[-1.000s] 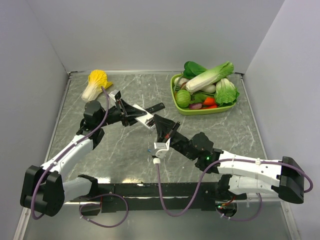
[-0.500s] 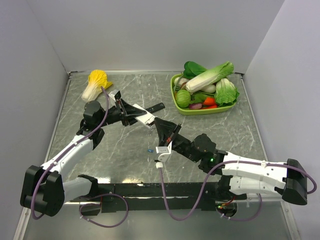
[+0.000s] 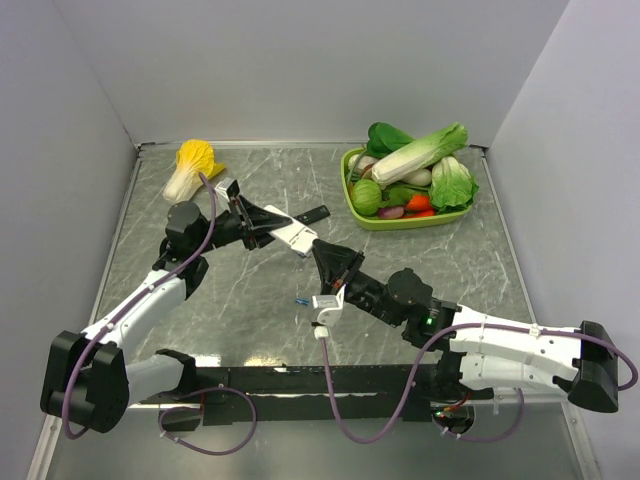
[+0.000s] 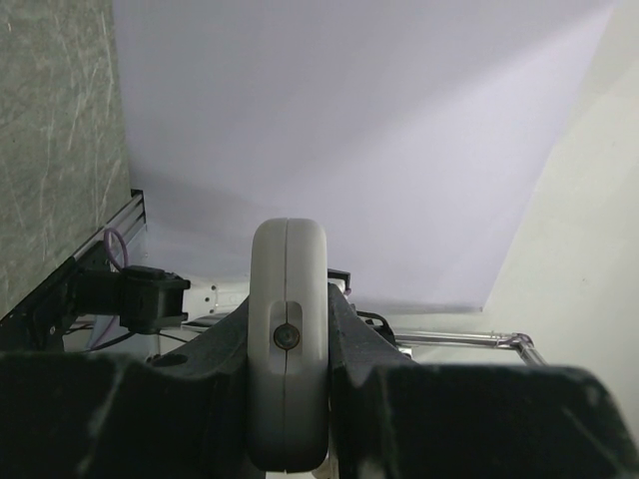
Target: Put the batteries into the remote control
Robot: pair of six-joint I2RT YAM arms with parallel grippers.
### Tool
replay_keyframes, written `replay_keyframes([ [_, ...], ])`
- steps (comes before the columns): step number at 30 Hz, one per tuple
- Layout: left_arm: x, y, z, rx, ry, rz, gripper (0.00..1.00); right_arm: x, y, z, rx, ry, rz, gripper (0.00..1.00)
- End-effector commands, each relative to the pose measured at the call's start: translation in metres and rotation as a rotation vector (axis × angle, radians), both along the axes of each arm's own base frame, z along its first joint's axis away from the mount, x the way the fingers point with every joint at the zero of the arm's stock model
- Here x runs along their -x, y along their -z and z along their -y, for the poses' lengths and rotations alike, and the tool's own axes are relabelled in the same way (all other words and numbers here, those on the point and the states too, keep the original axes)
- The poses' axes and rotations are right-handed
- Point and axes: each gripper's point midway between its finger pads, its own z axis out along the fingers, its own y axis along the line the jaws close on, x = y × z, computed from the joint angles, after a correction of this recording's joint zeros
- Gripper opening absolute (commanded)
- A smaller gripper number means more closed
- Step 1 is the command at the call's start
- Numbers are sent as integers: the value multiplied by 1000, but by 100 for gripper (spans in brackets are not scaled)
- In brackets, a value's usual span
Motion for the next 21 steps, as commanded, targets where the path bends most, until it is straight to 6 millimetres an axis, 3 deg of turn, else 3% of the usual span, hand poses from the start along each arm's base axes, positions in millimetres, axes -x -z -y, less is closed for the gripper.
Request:
replay_keyframes([
  [1,9,-24,0,42,21,77,1,5,21,-2,56,-20,-51,22],
  [21,12,-18,-1,49,15,59,1,4,9,-5,26,-23,-96,33],
])
